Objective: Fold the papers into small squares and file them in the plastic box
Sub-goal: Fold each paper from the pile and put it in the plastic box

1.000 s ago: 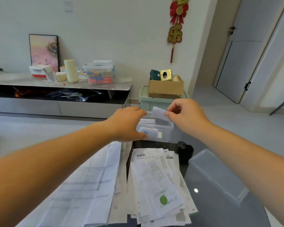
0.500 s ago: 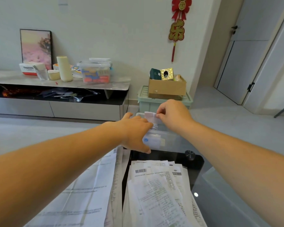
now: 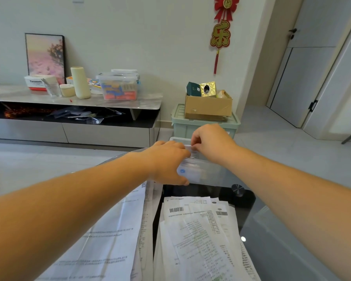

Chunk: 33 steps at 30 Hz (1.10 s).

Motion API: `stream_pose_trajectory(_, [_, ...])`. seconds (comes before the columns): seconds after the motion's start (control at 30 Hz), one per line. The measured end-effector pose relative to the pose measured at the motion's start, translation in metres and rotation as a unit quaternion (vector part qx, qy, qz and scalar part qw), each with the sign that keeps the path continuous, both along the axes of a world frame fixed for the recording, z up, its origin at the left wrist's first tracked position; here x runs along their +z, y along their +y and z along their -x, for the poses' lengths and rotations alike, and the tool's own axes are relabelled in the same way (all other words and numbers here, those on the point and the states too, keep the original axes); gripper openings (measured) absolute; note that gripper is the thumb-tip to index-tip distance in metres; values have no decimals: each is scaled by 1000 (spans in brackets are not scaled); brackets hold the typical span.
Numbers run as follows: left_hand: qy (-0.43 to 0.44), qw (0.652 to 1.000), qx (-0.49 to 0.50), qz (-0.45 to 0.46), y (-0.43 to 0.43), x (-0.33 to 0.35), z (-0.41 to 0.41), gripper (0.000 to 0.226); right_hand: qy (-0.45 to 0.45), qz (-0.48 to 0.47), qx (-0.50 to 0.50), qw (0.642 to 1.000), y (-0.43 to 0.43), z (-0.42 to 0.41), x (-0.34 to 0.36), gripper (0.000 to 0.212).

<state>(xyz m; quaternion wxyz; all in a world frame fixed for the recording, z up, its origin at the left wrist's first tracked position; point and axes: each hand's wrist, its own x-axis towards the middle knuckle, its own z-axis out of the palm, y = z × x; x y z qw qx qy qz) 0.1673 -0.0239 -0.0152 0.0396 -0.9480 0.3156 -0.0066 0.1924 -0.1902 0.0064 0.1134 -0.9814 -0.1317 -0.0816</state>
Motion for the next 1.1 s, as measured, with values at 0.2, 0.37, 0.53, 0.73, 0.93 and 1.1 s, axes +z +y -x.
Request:
stream_pose_trajectory(0.2, [-43,999,-3,22,2,-4,1,77,2,6,26,1000,1,6,3,24])
stream_pose_trajectory(0.37, [-46,998,6,32,5,-7,2,84,23,-19,34,999,-3,12,0,32])
stream_pose_trajectory(0.53, [-33,999,10,18,3,-4,2,85,24,-41,35,998,-6,15,-1,34])
stream_pose_trajectory(0.73, [-28,999,10,23,3,-4,2,82,-38,-44,22,998,-8,20,-5,32])
stream_pose_trajectory(0.93, [-18,999,11,30,1,-3,1,80,6,-9,33,999,-10,17,-9,33])
stream_pose_trajectory(1.1, [-31,999,7,34,2,-1,3,81,8,-37,31,999,-14,20,-5,32])
